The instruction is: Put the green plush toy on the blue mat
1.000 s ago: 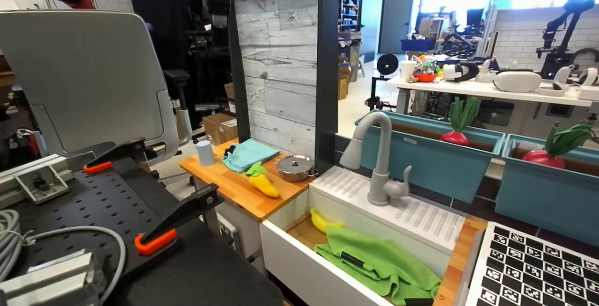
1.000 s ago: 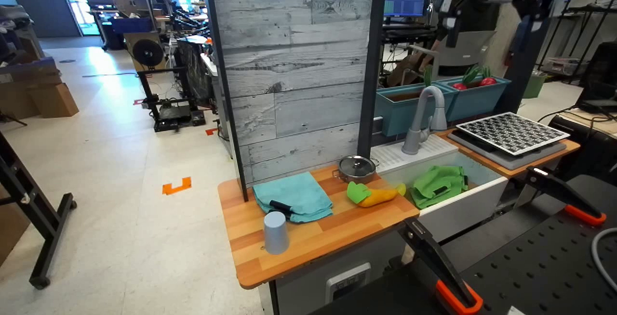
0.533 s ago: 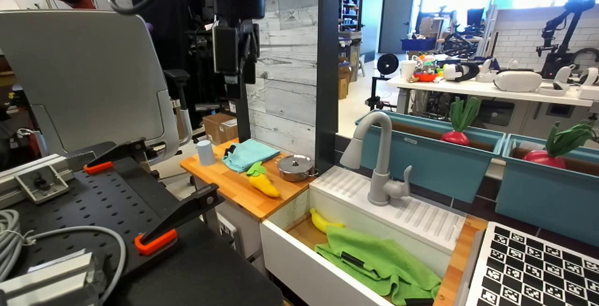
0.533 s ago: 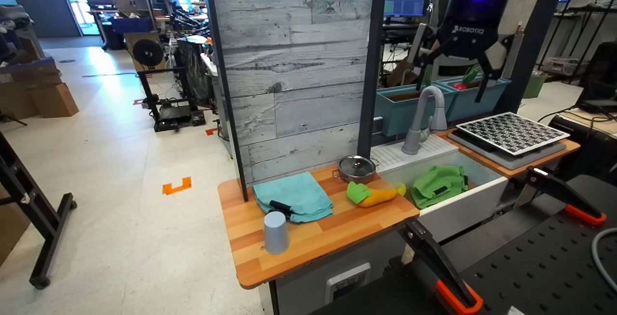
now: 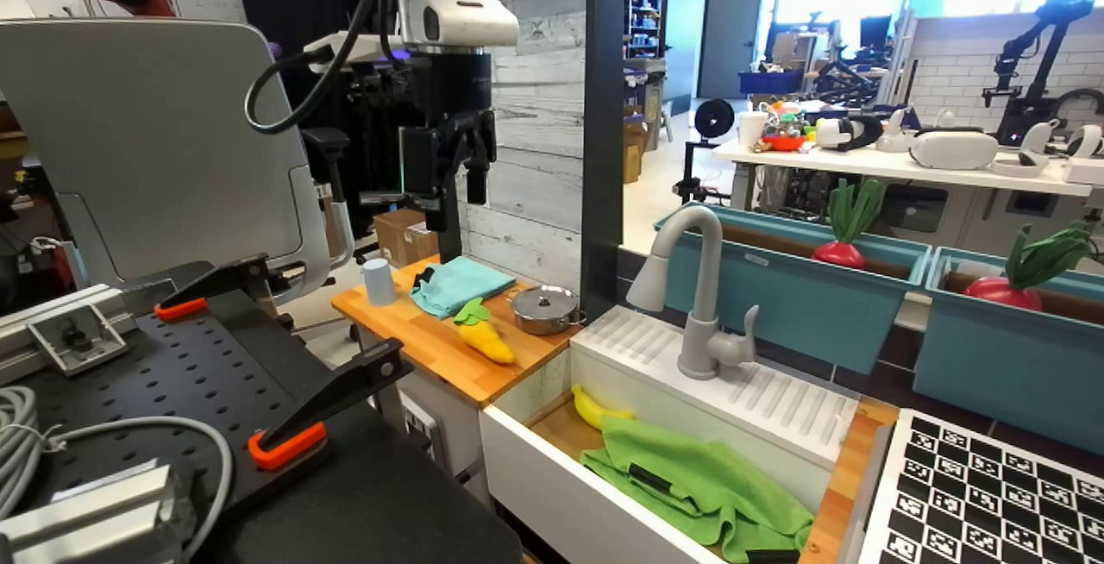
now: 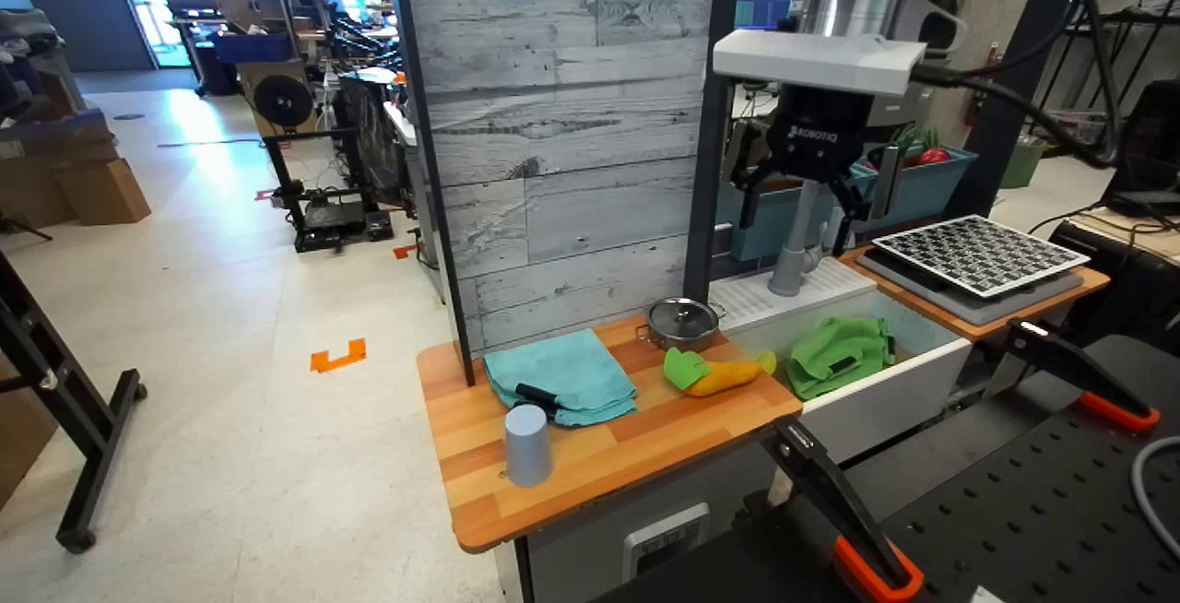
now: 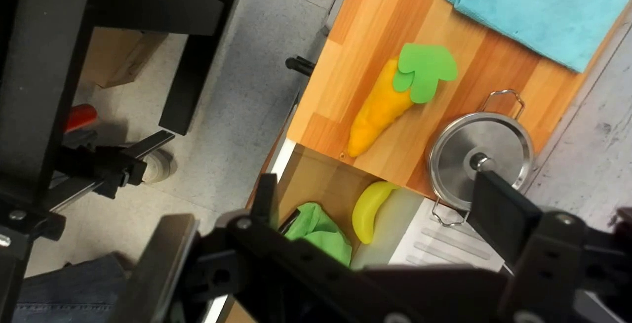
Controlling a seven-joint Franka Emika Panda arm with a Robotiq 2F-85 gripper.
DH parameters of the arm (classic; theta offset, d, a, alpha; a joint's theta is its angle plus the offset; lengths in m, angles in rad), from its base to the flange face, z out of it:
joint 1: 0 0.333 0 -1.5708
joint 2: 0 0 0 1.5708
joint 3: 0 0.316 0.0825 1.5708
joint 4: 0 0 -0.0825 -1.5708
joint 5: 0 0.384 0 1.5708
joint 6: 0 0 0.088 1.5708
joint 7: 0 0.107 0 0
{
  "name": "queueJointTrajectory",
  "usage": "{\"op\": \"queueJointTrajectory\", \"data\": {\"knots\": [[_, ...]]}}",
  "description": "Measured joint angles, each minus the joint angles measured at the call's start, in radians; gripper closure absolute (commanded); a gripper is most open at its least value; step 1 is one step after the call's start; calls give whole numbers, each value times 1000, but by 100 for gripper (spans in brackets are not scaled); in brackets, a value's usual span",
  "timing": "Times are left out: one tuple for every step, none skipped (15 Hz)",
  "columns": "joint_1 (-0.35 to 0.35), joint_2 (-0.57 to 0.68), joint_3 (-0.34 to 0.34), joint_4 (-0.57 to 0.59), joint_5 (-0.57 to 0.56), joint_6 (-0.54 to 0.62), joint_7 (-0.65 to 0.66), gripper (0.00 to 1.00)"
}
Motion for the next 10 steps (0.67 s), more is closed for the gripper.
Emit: {"op": "queueJointTrajectory", "data": {"knots": [[8, 29, -1, 20, 0, 0, 13, 0], [13, 61, -2, 43, 0, 0, 21, 0], [16, 94, -2, 65, 1, 0, 27, 0], [17, 128, -2, 90, 1, 0, 32, 0], [18, 162, -2, 115, 1, 0, 35, 0], [20, 197, -2, 140, 1, 0, 38, 0], [25, 233, -5, 166, 1, 0, 42, 0], [32, 266, -9, 189, 1, 0, 49, 0], [40, 297, -13, 211, 1, 0, 55, 0], [47, 324, -15, 231, 1, 0, 61, 0]]}}
